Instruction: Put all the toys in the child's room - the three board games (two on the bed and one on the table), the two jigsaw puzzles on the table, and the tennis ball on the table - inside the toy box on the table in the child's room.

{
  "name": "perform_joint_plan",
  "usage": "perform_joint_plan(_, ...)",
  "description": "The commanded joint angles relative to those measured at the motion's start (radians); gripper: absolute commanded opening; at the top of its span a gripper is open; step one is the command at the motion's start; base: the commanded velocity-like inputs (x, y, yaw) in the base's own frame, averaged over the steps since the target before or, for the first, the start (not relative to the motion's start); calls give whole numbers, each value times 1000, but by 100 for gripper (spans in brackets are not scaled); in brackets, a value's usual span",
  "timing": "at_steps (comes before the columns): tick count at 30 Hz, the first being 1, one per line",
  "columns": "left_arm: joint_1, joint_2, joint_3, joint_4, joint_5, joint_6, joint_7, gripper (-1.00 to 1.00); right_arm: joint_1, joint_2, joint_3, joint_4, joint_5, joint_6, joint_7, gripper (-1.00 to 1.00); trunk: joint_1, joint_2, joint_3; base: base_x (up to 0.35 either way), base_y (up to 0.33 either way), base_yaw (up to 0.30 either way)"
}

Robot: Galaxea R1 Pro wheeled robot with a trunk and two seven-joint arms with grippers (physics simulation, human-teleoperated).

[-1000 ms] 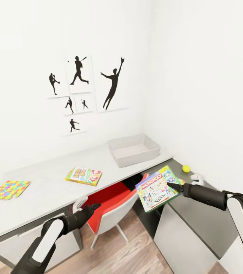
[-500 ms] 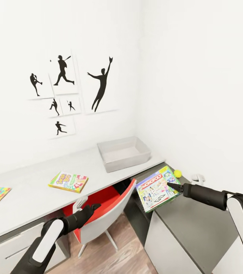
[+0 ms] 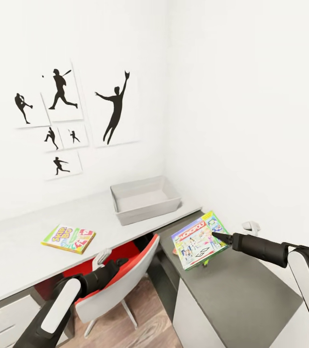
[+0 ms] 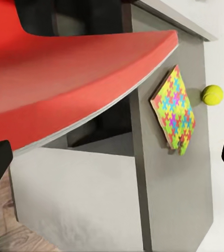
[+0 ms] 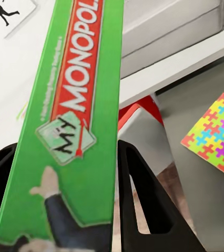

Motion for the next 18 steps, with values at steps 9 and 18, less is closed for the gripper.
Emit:
perform_joint_plan(9, -1, 0, -2, -2, 11, 1, 10, 100, -1, 4, 7, 0, 5, 5, 9, -100, 1, -2, -2, 25, -36, -2)
perform_joint_plan(18, 0, 1, 0, -2, 11, 2, 10, 100, -1, 8, 9, 0, 5, 4, 9, -100, 1, -2, -2, 3, -4, -4)
